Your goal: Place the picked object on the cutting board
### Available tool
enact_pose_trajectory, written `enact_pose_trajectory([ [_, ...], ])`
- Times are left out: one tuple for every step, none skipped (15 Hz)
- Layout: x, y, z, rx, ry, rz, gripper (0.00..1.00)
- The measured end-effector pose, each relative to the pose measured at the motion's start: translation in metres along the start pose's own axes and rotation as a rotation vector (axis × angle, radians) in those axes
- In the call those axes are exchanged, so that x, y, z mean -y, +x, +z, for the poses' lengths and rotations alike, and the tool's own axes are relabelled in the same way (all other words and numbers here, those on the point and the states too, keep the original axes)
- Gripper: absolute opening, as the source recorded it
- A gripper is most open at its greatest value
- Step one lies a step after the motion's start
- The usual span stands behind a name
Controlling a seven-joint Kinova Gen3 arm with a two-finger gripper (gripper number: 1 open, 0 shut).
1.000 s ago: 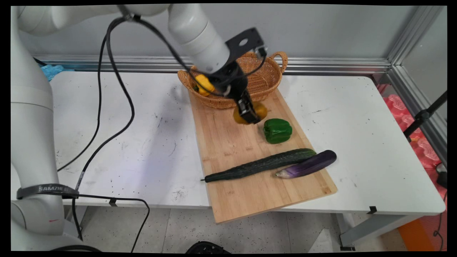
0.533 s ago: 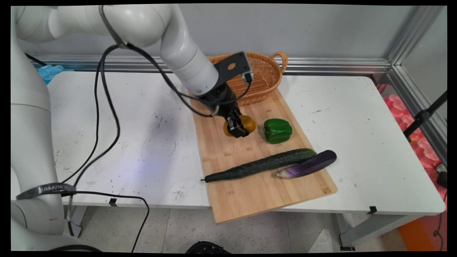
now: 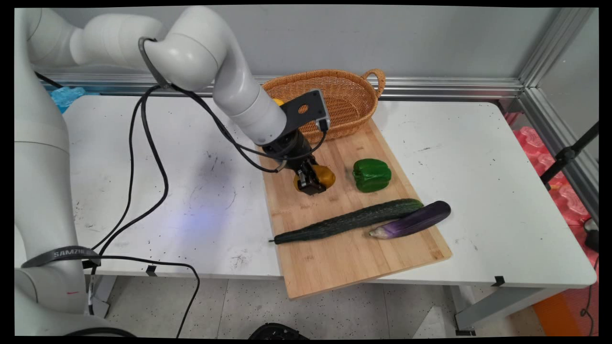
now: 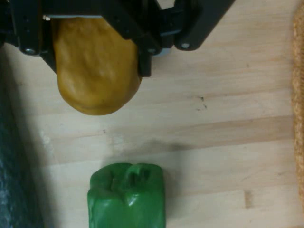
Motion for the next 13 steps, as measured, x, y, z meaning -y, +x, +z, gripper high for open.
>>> enact_pose_trajectory([
  [0.0,-0.001,0.002,-0.002,0.0,0.001,0.0],
  [0.0,-0.003,0.004,-0.003,-0.001,0.003,0.0],
  [0.0,-0.004,0.007,-0.005,-0.001,0.004,0.0],
  [0.0,-0.005,0.009,-0.008,-0.002,0.004,0.0],
  [0.0,-0.006,0.012,-0.011,-0.003,0.003,0.0],
  [0.0,-0.007,0.014,-0.014,-0.005,0.001,0.0],
  [0.001,-0.007,0.016,-0.018,-0.007,-0.001,0.0],
  [0.001,-0.008,0.017,-0.021,-0.008,-0.004,0.0],
  [0.001,-0.008,0.019,-0.026,-0.01,-0.007,0.0],
  [0.002,-0.008,0.02,-0.03,-0.011,-0.009,1.0],
  [0.002,-0.007,0.021,-0.033,-0.012,-0.011,1.0],
  [0.002,-0.007,0.022,-0.037,-0.015,-0.014,1.0],
  [0.002,-0.006,0.023,-0.04,-0.018,-0.016,1.0],
])
